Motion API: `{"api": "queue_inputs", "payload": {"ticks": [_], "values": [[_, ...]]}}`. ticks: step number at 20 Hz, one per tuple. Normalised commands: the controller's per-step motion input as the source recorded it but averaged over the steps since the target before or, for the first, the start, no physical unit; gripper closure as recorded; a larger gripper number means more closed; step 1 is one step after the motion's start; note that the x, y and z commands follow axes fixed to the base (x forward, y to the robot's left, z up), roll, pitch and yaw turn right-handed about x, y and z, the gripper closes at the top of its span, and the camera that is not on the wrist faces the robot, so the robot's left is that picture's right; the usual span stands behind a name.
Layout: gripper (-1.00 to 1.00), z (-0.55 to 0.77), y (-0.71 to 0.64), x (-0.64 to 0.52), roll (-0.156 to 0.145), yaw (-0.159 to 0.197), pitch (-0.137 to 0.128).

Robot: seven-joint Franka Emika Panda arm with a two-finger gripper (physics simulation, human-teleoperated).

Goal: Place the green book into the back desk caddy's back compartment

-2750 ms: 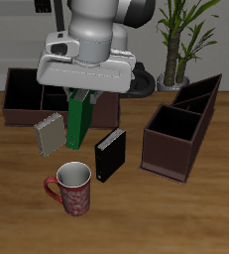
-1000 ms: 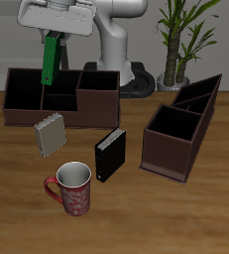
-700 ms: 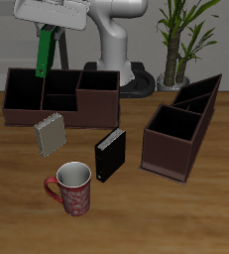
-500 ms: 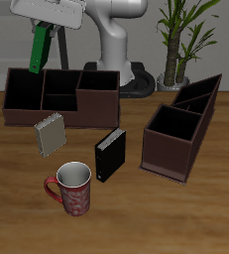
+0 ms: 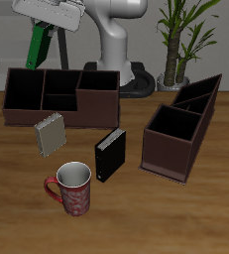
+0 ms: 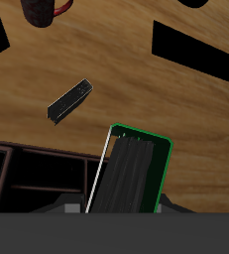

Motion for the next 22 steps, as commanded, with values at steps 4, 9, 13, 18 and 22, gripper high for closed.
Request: {"api": "queue_inputs", "payload": {"ticks": [4, 9, 13, 18, 22], "values": [[1.00, -0.14, 0.07, -0.32, 0.057, -0.035, 0.000], [1.00, -0.15, 0.02, -0.23, 0.050, 0.013, 0.005], [1.00, -0.06, -0.07, -0.13, 0.023, -0.025, 0.027], [1.00, -0.09, 0.09, -0.01, 0.116, 0.179, 0.039], [1.00, -0.12, -0.12, 0.05, -0.013, 0.200, 0.029]]}}
